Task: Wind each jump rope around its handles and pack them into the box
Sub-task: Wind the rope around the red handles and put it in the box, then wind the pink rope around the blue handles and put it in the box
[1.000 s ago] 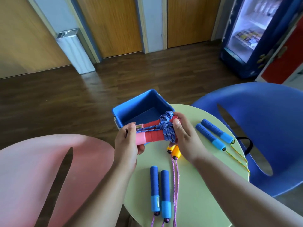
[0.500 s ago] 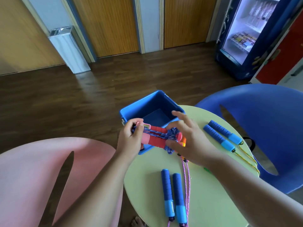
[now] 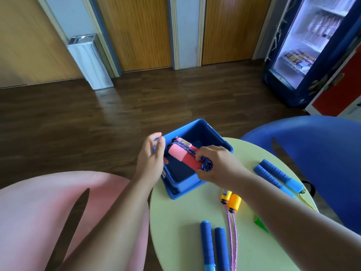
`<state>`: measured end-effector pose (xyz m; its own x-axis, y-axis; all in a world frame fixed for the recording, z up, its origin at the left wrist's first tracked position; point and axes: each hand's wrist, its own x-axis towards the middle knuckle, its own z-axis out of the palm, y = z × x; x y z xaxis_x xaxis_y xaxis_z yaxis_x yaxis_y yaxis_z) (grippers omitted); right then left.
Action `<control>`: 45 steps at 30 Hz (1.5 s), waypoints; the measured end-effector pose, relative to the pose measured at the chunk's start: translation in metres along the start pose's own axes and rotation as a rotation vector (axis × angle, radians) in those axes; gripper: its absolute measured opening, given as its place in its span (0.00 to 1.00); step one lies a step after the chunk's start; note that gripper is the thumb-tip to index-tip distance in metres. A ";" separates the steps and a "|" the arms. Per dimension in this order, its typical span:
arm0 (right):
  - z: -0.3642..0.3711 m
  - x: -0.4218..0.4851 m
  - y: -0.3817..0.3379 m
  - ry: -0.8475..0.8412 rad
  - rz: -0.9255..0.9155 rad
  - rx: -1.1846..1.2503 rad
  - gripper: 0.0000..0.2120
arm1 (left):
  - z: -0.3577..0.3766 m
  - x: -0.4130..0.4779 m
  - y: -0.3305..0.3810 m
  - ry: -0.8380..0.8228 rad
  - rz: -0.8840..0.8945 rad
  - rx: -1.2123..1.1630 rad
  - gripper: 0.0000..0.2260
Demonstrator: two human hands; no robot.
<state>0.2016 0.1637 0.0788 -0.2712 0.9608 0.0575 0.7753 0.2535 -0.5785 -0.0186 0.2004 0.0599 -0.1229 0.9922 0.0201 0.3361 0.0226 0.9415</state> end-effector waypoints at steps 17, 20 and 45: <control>0.095 0.109 0.000 -0.362 0.391 -0.073 0.15 | -0.016 0.018 -0.093 -0.239 -0.086 0.088 0.45; 0.101 0.116 0.003 -0.445 0.377 -0.102 0.16 | -0.017 0.019 -0.094 -0.253 -0.071 0.109 0.46; 0.097 0.122 0.000 -0.682 0.186 -0.339 0.21 | -0.019 0.017 -0.071 -0.289 -0.108 0.106 0.44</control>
<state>0.1134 0.2701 0.0066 -0.3254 0.7374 -0.5920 0.9444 0.2216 -0.2430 -0.0622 0.2135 -0.0003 0.1021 0.9768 -0.1884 0.4332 0.1268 0.8923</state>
